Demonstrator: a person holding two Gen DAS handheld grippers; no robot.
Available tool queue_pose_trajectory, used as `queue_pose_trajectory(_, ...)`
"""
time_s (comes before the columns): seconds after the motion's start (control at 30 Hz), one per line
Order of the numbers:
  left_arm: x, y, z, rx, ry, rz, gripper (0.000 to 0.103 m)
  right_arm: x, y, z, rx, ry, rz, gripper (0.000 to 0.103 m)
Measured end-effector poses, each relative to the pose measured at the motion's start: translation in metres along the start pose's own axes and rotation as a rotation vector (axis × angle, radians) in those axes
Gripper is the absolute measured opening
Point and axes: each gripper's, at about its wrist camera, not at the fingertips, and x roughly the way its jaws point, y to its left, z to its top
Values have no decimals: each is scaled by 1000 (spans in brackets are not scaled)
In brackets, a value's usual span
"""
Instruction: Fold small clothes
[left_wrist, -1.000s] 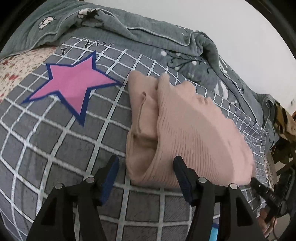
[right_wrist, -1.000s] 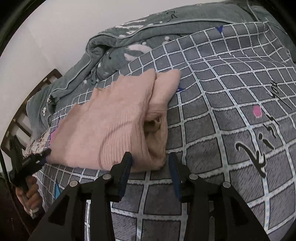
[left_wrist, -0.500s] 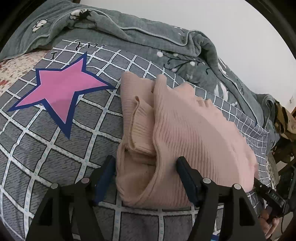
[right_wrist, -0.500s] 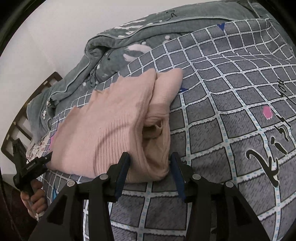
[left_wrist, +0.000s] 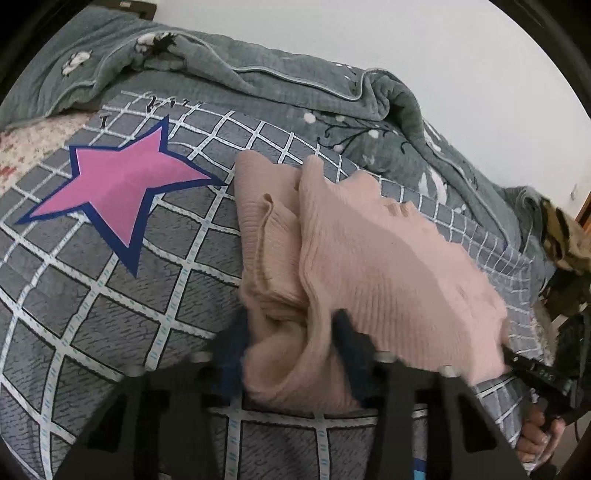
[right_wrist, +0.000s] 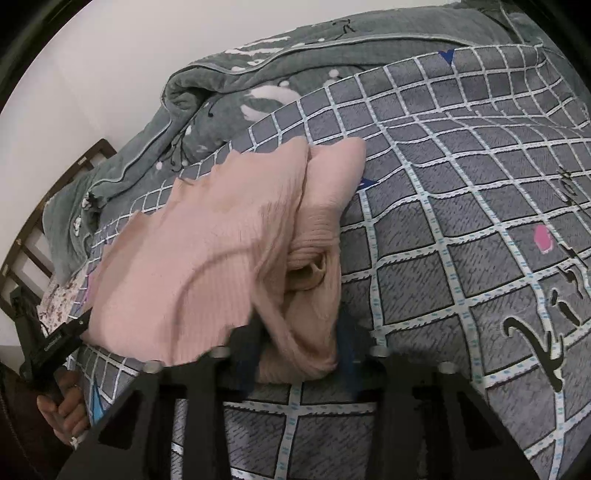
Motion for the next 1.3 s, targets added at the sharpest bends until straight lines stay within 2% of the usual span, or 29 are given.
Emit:
queue_pose_trajectory(0.07, 0, 5, 2, -40, 15, -36, 22, -1, -10, 2, 55, 5, 63, 15)
queue_pose_trajectory(0.13, -3, 7, 5, -72, 30, -51, 20, -4, -18, 3, 111, 7, 117, 13)
queue_pose_trajectory(0.23, -12, 2, 4, -93, 30, -36, 18, -15, -16, 3, 143, -5, 121, 10)
queue_pose_trajectory(0.4, -38, -6, -7, -104, 29, -33, 17, -43, 1, -8, 112, -34, 114, 10)
queue_pose_trajectory(0.57, -68, -7, -37, -116, 41, -47, 17, -78, 3, -28, 94, -31, 129, 9)
queue_pose_trajectory(0.8, -114, -12, -87, -122, 42, -55, 17, -123, 1, -76, 56, 10, 120, 9)
queue_pose_trajectory(0.9, -125, -15, -99, -109, 27, -10, 20, -136, 1, -92, 32, 19, 112, 10)
queue_pose_trajectory(1.0, -124, -10, -96, -119, 18, 13, 42, -133, 8, -95, -42, 23, 31, 19)
queue_pose_trajectory(1.03, -123, -9, -94, -125, 19, 4, 52, -136, 11, -95, -66, 0, -3, 19)
queue_pose_trajectory(1.07, -123, -6, -91, -131, 14, -11, 57, -141, 16, -95, -95, -39, -38, 20)
queue_pose_trajectory(1.13, -120, -3, -84, -130, 4, -29, 59, -151, 30, -94, -149, -118, -74, 25)
queue_pose_trajectory(1.17, -117, -4, -79, -122, 7, -26, 59, -153, 37, -92, -168, -143, -75, 33)
queue_pose_trajectory(1.3, -93, -11, -62, -87, 44, -17, 59, -142, 74, -82, -242, -190, -29, 34)
